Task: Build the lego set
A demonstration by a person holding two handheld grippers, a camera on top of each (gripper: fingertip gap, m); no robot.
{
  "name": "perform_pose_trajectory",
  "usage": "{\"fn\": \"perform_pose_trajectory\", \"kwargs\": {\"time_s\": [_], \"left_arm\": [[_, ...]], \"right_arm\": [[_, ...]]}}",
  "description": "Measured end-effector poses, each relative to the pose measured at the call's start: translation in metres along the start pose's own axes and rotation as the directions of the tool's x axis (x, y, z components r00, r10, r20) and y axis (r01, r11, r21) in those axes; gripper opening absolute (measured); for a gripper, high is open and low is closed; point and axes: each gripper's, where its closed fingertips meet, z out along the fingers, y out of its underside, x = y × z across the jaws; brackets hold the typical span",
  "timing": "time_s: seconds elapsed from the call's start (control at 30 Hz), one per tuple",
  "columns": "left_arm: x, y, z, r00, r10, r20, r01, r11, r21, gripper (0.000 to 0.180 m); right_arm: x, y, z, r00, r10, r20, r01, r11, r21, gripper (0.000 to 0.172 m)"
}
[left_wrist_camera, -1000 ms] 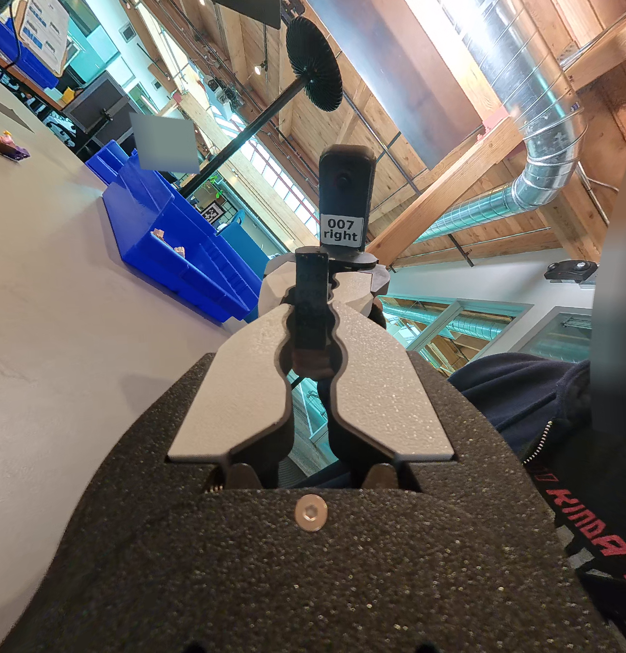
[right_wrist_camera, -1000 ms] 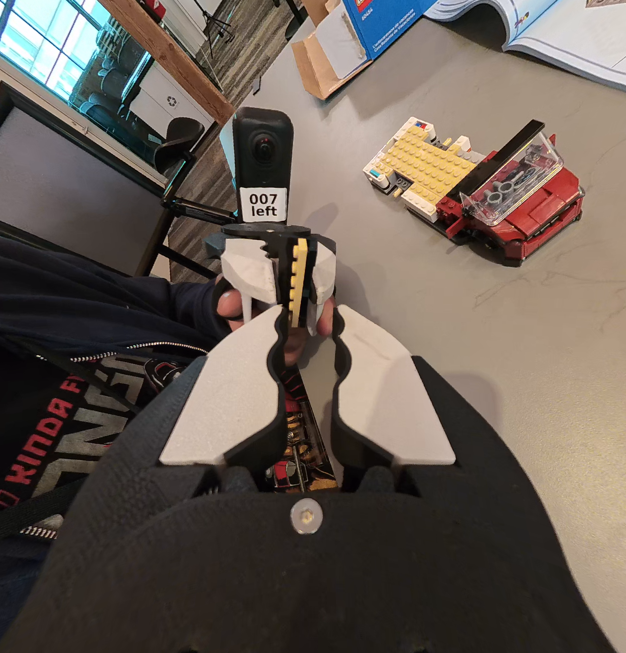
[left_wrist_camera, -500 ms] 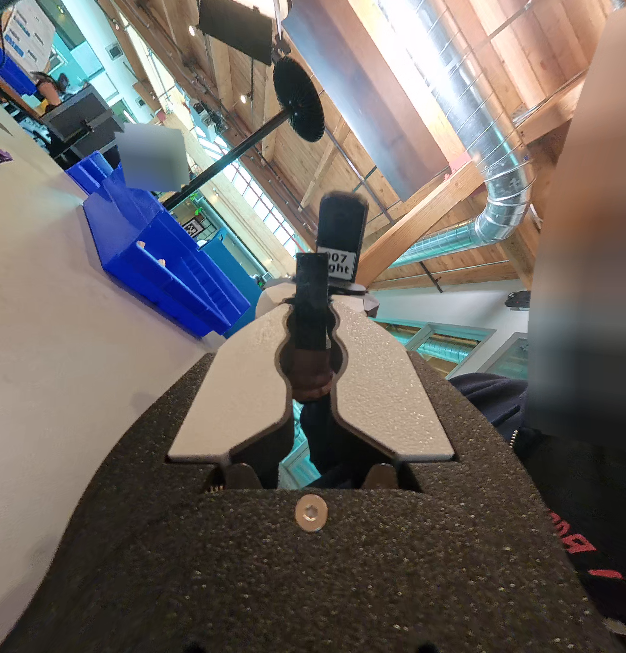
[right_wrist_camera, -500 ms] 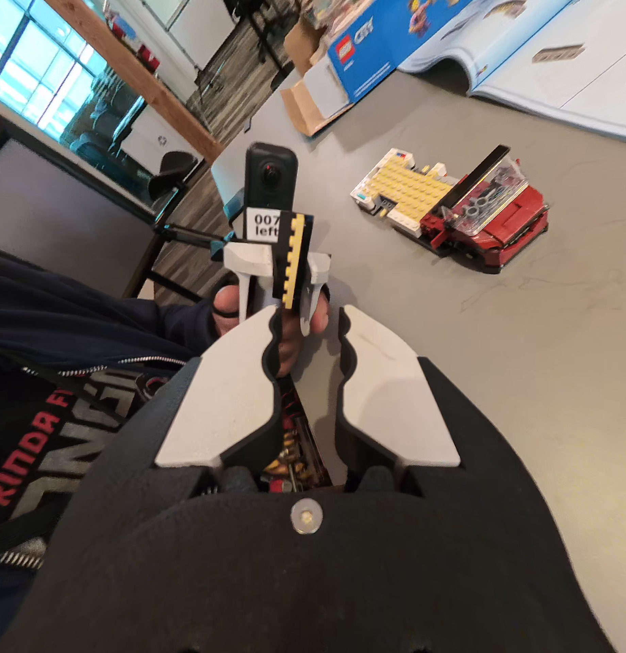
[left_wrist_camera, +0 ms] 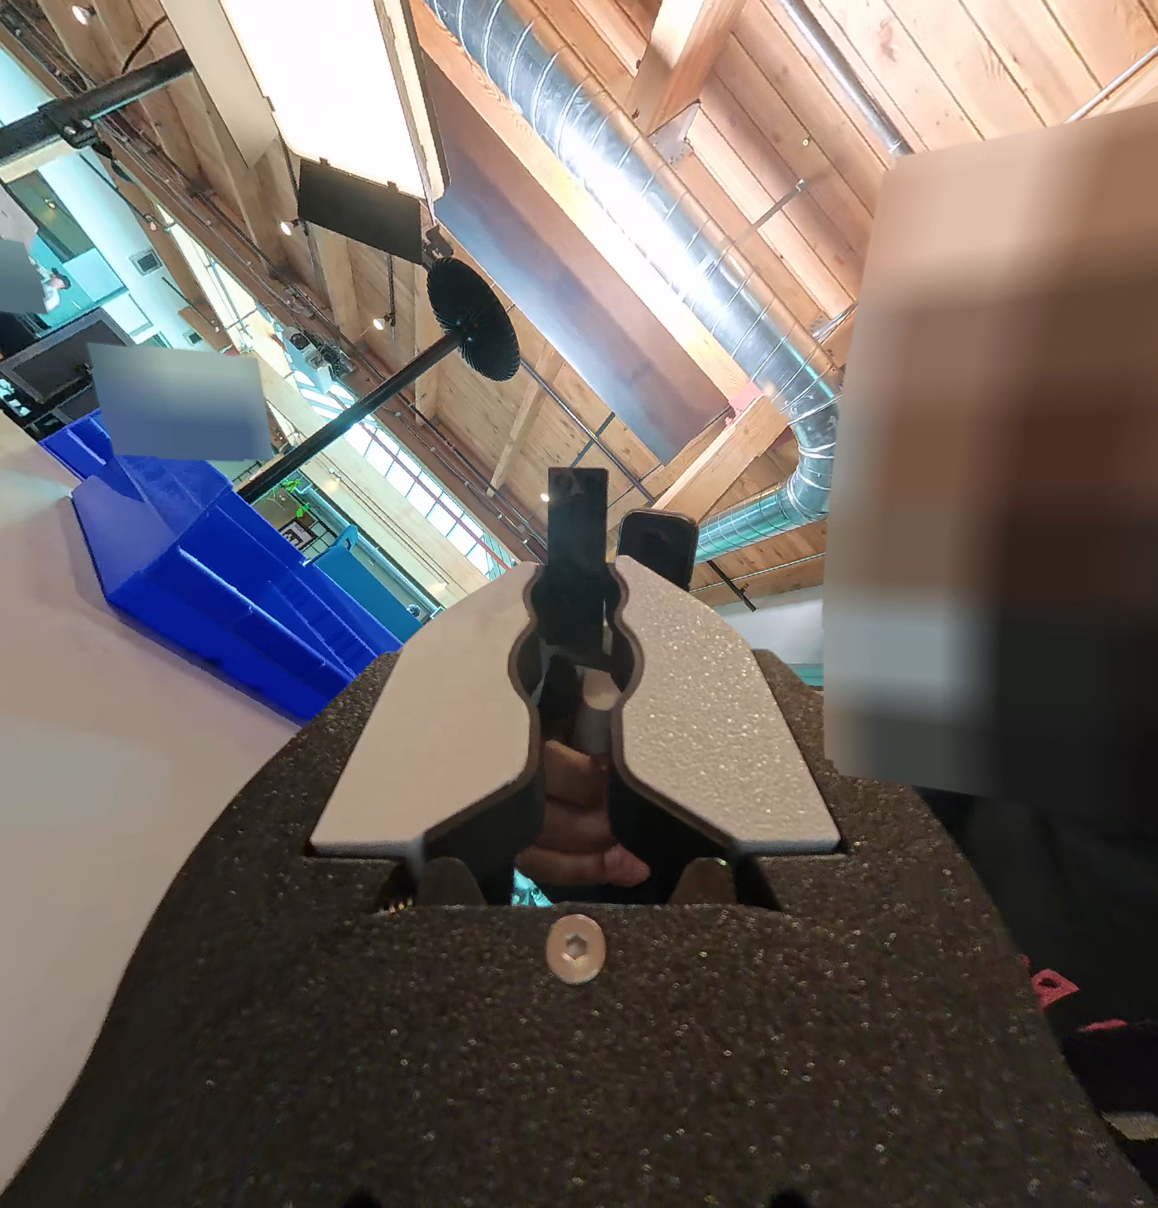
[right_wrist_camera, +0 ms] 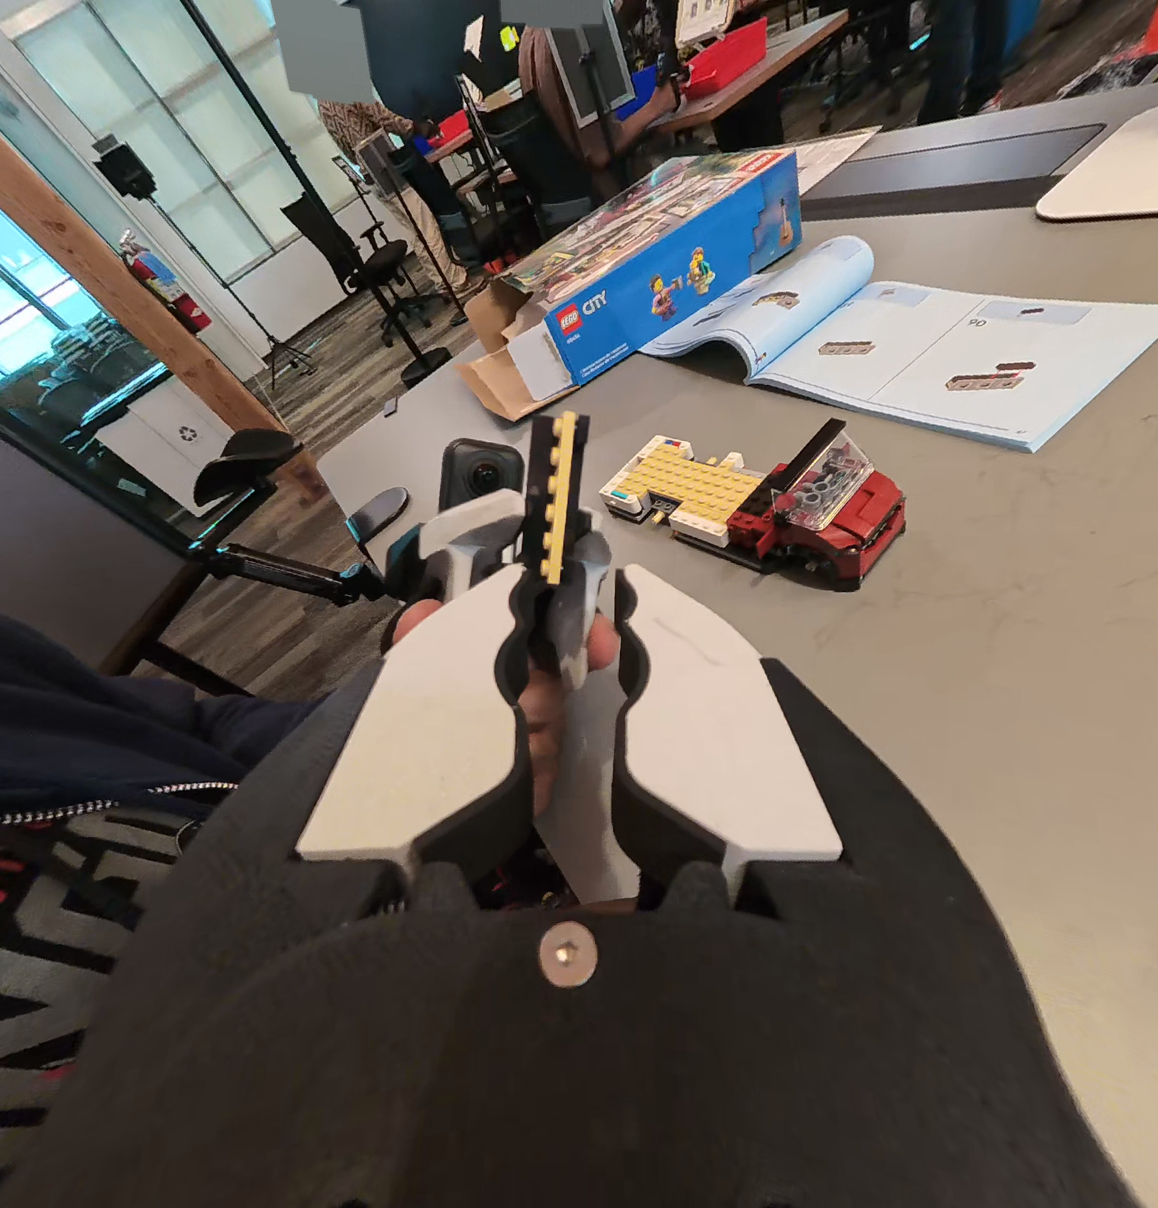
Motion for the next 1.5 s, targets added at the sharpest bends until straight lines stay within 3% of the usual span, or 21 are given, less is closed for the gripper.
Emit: {"fn": "perform_pose_trajectory", "kwargs": {"time_s": [0.87, 1.5], "left_arm": [[0.009, 0.008, 0.003, 0.998, 0.0, -0.07, -0.001, 1.0, -0.008, 0.016], [0.009, 0.01, 0.004, 0.998, 0.037, -0.056, -0.038, 0.999, -0.015, 0.016]], "right_arm": [[-0.012, 0.003, 0.0, 0.998, -0.007, 0.064, 0.004, 0.999, 0.037, 0.009], [-0.011, 0.005, -0.001, 0.998, -0.063, 0.014, 0.063, 0.998, 0.025, 0.008]]}}
